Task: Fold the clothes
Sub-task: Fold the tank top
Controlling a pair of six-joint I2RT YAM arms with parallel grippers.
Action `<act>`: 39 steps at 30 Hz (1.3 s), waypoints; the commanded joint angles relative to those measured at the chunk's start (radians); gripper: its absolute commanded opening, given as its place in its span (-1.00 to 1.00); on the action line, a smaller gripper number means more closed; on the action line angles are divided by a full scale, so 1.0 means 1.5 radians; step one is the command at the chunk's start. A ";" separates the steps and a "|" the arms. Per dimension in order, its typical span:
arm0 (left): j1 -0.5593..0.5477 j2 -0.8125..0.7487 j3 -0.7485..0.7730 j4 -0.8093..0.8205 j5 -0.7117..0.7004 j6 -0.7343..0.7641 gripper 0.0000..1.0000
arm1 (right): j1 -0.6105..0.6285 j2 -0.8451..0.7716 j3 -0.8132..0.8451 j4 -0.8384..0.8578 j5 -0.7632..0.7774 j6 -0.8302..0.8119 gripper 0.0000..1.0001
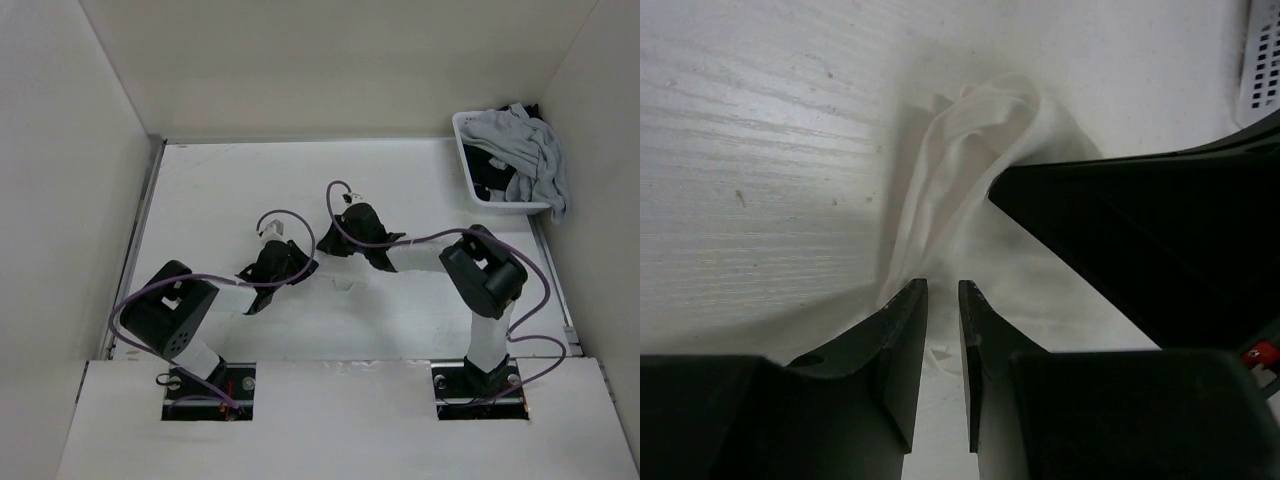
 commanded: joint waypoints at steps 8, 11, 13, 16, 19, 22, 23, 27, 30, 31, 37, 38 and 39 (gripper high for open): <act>0.012 0.048 -0.029 0.040 -0.007 -0.003 -0.67 | -0.032 0.128 0.116 0.076 -0.051 0.044 -0.95; 0.011 0.033 -0.042 0.043 -0.007 -0.003 -0.67 | -0.038 0.152 0.140 0.076 -0.051 0.064 -0.95; 0.011 0.027 -0.047 0.043 -0.007 -0.003 -0.67 | -0.041 0.162 0.153 0.070 -0.043 0.074 -0.95; 0.010 0.022 -0.052 0.043 -0.008 -0.003 -0.67 | -0.045 0.168 0.168 0.066 -0.032 0.093 -0.95; 0.010 0.003 -0.058 0.041 -0.005 -0.007 -0.67 | -0.045 0.140 0.169 0.073 -0.035 0.097 -0.93; 0.008 -0.048 -0.066 0.031 -0.010 -0.005 -0.65 | -0.045 0.085 0.151 0.079 -0.041 0.099 -0.87; 0.007 -0.072 -0.068 0.026 -0.013 -0.002 -0.62 | -0.046 0.058 0.138 0.084 -0.043 0.097 -0.85; 0.001 -0.181 -0.080 -0.008 -0.065 0.023 -0.42 | -0.049 -0.063 0.055 0.110 -0.040 0.086 -0.71; -0.005 -0.246 -0.068 -0.065 -0.108 0.058 -0.35 | -0.061 -0.166 -0.032 0.119 -0.027 0.070 -0.62; -0.009 -0.257 -0.063 -0.079 -0.117 0.068 -0.35 | -0.068 -0.200 -0.061 0.115 -0.019 0.063 -0.61; -0.084 -0.259 0.017 -0.154 -0.159 0.141 -0.32 | -0.108 -0.403 -0.227 0.055 0.068 0.012 -0.37; -0.090 -0.258 0.029 -0.164 -0.158 0.148 -0.30 | -0.112 -0.434 -0.247 0.032 0.087 0.000 -0.27; -0.092 -0.261 0.036 -0.175 -0.156 0.152 -0.27 | -0.117 -0.465 -0.266 0.008 0.107 -0.013 -0.20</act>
